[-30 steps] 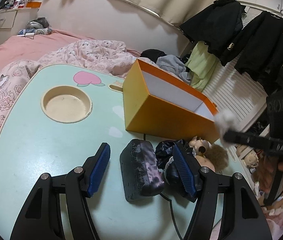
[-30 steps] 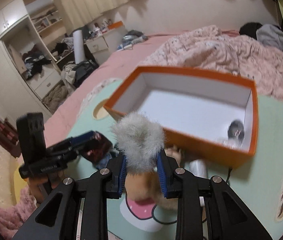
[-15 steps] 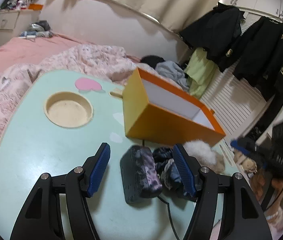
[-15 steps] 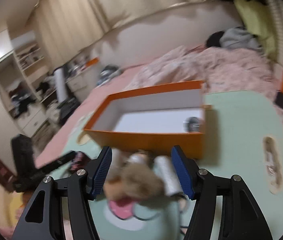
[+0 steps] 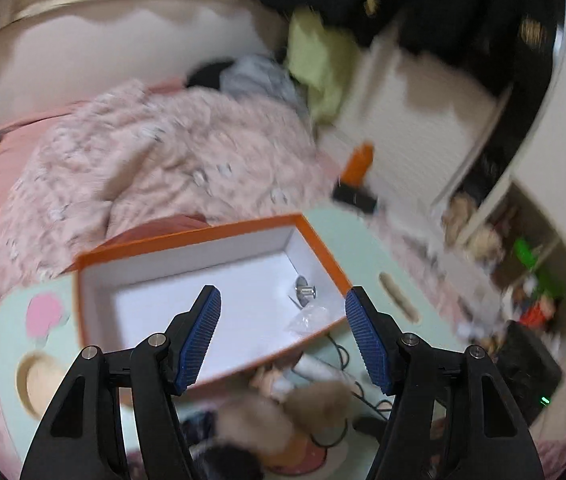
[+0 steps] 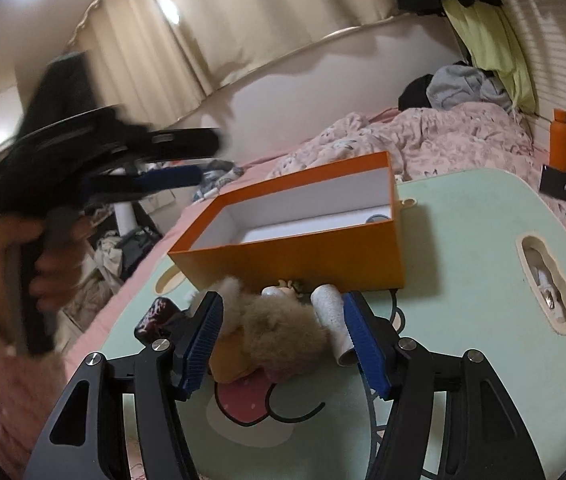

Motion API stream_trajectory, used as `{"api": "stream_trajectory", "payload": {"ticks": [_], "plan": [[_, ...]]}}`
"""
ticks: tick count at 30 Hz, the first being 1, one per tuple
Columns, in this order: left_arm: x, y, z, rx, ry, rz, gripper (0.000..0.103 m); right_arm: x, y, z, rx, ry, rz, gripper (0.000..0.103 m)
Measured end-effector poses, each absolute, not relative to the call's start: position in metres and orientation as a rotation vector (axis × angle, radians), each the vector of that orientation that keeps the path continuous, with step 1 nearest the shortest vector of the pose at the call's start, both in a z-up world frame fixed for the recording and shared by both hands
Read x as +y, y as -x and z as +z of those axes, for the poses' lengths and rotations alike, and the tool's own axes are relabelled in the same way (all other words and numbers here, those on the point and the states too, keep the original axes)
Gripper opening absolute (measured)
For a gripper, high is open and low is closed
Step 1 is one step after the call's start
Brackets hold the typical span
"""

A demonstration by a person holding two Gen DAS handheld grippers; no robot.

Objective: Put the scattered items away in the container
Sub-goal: 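Reach into the box and grasp the silver metal knob with the left gripper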

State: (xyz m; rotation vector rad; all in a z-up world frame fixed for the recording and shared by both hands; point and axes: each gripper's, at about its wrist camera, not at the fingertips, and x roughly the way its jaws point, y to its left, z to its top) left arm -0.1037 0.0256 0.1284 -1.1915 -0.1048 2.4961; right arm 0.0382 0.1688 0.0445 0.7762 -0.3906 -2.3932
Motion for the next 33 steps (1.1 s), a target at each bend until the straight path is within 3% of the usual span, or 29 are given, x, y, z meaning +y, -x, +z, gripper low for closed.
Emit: {"api": "stream_trajectory", "payload": {"ticks": [6, 16, 19, 20, 23, 26, 33], "plan": [[0.064, 0.161, 0.083, -0.062, 1.462, 2.298, 0.065, 0.187, -0.037, 0.042, -0.509, -0.766, -2.379, 0.065], [0.096, 0.172, 0.045, -0.059, 1.55, 2.2, 0.061, 0.192, -0.036, 0.043, -0.53, -0.772, -2.363, 0.067], [0.099, 0.177, 0.034, -0.005, 1.591, 2.207, 0.043, 0.193, -0.032, 0.042, -0.537, -0.781, -2.357, 0.068], [0.098, 0.179, 0.031, -0.014, 1.598, 2.205, 0.042, 0.193, -0.033, 0.041, -0.538, -0.782, -2.356, 0.068], [0.09, 0.182, 0.031, -0.072, 1.578, 2.212, 0.023, 0.194, -0.034, 0.041, -0.543, -0.784, -2.353, 0.07], [0.08, 0.178, 0.037, -0.053, 1.523, 2.28, 0.023, 0.195, -0.033, 0.04, -0.545, -0.789, -2.349, 0.071], [0.035, 0.163, 0.072, -0.233, 1.385, 2.348, 0.023, 0.195, -0.032, 0.041, -0.548, -0.793, -2.346, 0.071]]}}
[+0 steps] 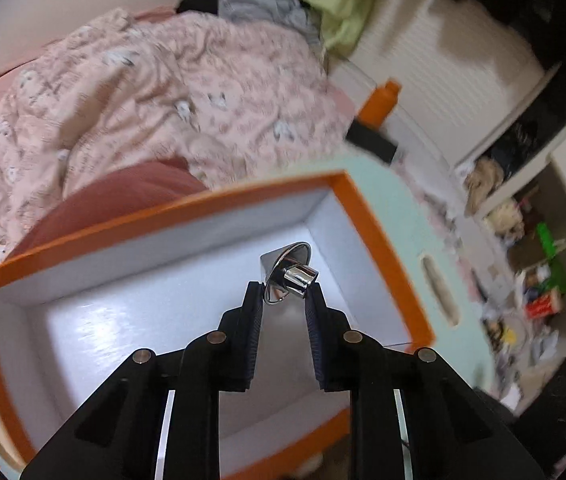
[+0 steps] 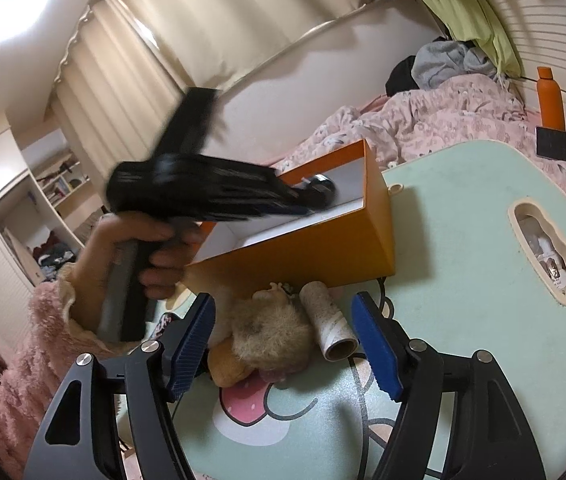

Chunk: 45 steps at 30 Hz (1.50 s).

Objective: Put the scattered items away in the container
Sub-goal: 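Reach into the box and grasp the silver metal knob with the left gripper, then lift the silver knob out and set it on the table with the left gripper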

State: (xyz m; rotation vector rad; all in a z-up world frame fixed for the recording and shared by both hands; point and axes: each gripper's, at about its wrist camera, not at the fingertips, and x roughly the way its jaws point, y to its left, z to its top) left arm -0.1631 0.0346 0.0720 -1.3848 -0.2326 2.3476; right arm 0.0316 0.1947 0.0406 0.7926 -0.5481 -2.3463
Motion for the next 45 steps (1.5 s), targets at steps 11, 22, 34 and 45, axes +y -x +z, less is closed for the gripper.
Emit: {"api": "stream_trajectory", "payload": {"ticks": [11, 22, 34, 45], "plan": [[-0.008, 0.031, 0.114, -0.206, 1.169, 2.415, 0.023, 0.193, -0.028, 0.04, -0.532, -0.811, -2.343, 0.071], [-0.039, 0.024, 0.046, -0.299, 1.348, 2.517, 0.027, 0.188, -0.028, 0.039, -0.512, -0.822, -2.34, 0.071], [-0.034, -0.045, 0.074, -0.201, 1.081, 2.737, 0.067, 0.173, -0.038, 0.053, -0.277, -0.834, -2.418, 0.071], [-0.022, -0.095, 0.018, -0.152, 1.17, 2.901, 0.078, 0.131, -0.054, 0.03, 0.235, -0.964, -2.501, 0.072]]}}
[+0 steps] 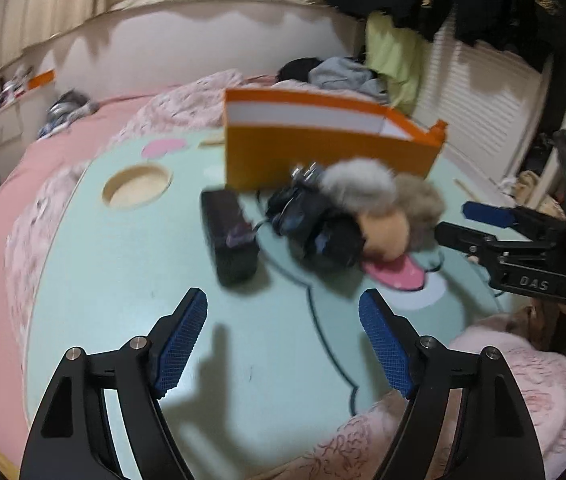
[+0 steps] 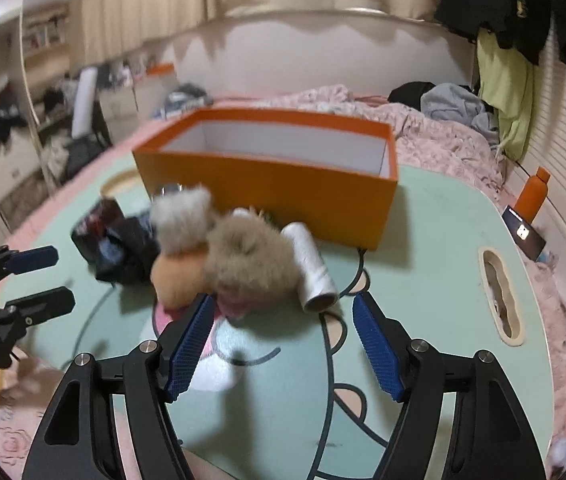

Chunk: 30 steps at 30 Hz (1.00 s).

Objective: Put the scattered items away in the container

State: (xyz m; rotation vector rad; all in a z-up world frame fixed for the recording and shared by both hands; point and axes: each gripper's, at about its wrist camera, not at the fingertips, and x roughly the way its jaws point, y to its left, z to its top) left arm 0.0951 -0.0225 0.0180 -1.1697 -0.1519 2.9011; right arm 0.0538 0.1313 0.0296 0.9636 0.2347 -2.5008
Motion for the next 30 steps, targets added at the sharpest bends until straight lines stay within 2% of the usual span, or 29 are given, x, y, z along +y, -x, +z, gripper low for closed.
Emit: {"api": "stream_trajectory", "payload": {"ticks": [6, 8, 10, 30], "plan": [[-0.022, -0.088, 0.0, -0.046, 1.222, 3.019, 0.08, 0.131, -0.047, 0.009, 0.28, -1.085, -2.486, 0.078], [-0.022, -0.087, -0.003, -0.043, 1.194, 3.041, 0.085, 0.138, -0.041, 0.005, 0.232, -1.126, -2.482, 0.098], [-0.02, -0.086, -0.007, -0.041, 1.16, 3.063, 0.091, 0.143, -0.037, 0.002, 0.213, -1.145, -2.499, 0.103], [-0.015, -0.085, -0.007, -0.027, 1.142, 3.056, 0.092, 0.142, -0.034, 0.002, 0.229, -1.143, -2.497, 0.103]]}}
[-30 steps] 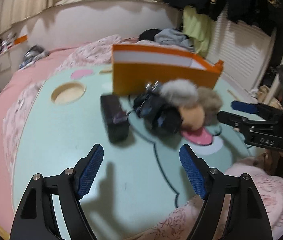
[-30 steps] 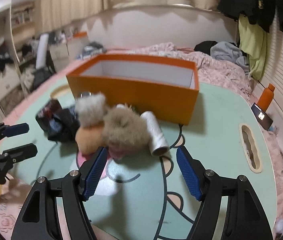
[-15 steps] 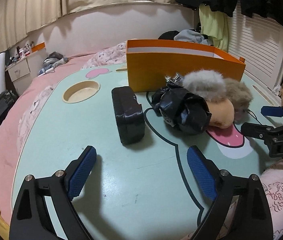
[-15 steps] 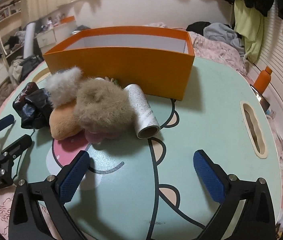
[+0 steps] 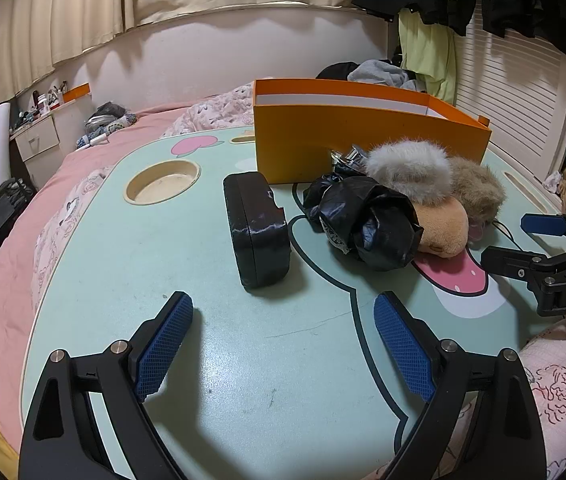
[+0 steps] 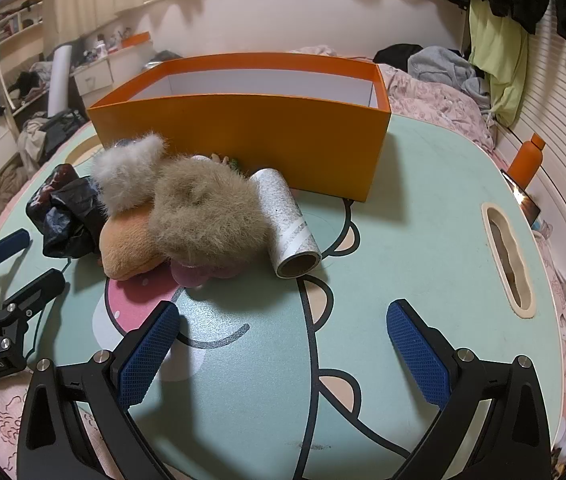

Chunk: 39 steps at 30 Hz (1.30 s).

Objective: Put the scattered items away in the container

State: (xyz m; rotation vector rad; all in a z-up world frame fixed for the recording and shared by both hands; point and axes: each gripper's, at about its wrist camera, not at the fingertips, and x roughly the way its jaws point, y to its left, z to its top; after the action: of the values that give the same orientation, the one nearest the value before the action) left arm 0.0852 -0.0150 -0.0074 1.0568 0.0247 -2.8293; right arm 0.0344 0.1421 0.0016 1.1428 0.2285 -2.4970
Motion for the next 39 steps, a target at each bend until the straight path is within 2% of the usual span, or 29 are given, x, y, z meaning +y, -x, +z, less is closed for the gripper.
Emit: {"api": "stream_trajectory", "payload": {"ticks": [9, 18, 25, 31, 34, 36, 37, 39], "plan": [[-0.014, -0.083, -0.002, 0.02, -1.103, -2.868, 0.092, 0.14, -0.035, 0.002, 0.225, -1.142, -2.495, 0.103], [-0.033, -0.069, 0.031, 0.047, -1.027, -2.874, 0.092, 0.139, -0.036, 0.004, 0.224, -1.141, -2.494, 0.103], [-0.051, -0.051, 0.03, 0.156, -1.073, -2.837, 0.092, 0.14, -0.036, 0.004, 0.224, -1.141, -2.494, 0.103], [-0.054, -0.043, 0.026, 0.156, -1.083, -2.831, 0.086, 0.14, -0.036, 0.004, 0.224, -1.141, -2.494, 0.103], [-0.055, -0.039, 0.025, 0.159, -1.095, -2.835, 0.082, 0.14, -0.036, 0.003, 0.224, -1.141, -2.494, 0.103], [-0.053, -0.037, 0.023, 0.155, -1.106, -2.836, 0.07, 0.14, -0.036, 0.003, 0.224, -1.141, -2.494, 0.103], [-0.053, -0.035, 0.022, 0.146, -1.113, -2.834, 0.068, 0.14, -0.036, 0.003, 0.224, -1.141, -2.494, 0.103], [-0.05, -0.033, 0.019, 0.116, -1.136, -2.835, 0.053, 0.14, -0.036, 0.003, 0.224, -1.141, -2.494, 0.103]]}}
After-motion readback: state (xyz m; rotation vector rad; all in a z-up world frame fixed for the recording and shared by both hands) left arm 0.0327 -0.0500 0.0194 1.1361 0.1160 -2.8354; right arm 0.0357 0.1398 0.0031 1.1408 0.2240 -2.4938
